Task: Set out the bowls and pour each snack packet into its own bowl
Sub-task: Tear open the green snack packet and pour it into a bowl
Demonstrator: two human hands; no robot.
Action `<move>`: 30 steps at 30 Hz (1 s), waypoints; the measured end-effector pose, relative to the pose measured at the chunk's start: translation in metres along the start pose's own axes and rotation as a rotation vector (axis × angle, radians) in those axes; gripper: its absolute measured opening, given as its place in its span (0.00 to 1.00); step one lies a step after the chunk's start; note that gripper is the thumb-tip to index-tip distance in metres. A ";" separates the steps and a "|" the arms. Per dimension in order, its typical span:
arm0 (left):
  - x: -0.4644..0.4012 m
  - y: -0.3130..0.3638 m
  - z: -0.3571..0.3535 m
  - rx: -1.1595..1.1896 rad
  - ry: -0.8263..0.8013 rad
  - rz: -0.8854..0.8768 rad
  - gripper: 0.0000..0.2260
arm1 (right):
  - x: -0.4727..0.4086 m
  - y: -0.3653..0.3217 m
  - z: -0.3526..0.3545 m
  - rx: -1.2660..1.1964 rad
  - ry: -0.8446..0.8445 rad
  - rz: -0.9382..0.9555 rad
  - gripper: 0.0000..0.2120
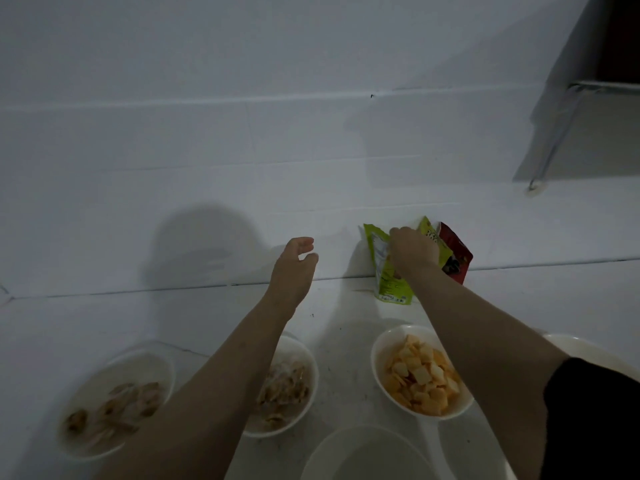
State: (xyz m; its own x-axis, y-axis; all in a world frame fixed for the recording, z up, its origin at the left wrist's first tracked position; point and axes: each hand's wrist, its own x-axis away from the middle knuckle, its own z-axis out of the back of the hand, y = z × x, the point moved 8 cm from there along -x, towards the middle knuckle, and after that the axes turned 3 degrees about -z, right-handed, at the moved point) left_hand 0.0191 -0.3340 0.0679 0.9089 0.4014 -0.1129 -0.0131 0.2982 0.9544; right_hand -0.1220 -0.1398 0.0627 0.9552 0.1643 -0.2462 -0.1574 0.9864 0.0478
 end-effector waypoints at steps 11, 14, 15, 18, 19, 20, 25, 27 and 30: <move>0.059 0.028 0.049 0.132 0.212 -0.117 0.10 | 0.078 -0.043 0.112 -0.642 0.350 0.118 0.13; 0.094 0.033 0.081 0.155 0.297 -0.171 0.09 | 0.111 -0.065 0.137 -0.860 0.399 0.177 0.13; 0.106 0.032 0.094 0.157 0.323 -0.179 0.09 | 0.123 -0.073 0.145 -0.919 0.404 0.204 0.13; 0.142 0.026 0.139 0.170 0.427 -0.191 0.10 | 0.159 -0.106 0.166 -1.026 0.398 0.289 0.13; 0.154 0.024 0.154 0.175 0.464 -0.192 0.10 | 0.172 -0.118 0.172 -1.045 0.397 0.314 0.14; 0.165 0.021 0.168 0.182 0.497 -0.195 0.10 | 0.184 -0.129 0.177 -1.062 0.398 0.337 0.14; 0.210 0.006 0.228 0.220 0.599 -0.191 0.10 | 0.233 -0.174 0.200 -1.159 0.370 0.399 0.14; 0.218 -0.001 0.250 0.226 0.615 -0.184 0.11 | 0.248 -0.191 0.205 -1.205 0.352 0.408 0.15; 0.223 -0.008 0.283 0.214 0.608 -0.192 0.11 | 0.270 -0.217 0.206 -1.308 0.300 0.401 0.16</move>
State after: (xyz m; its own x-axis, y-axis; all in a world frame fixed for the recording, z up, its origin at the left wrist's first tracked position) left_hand 0.3395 -0.4919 0.1128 0.4896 0.7932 -0.3621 0.2654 0.2600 0.9284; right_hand 0.2218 -0.3109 0.1855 0.7270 0.2640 -0.6338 -0.6788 0.1374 -0.7214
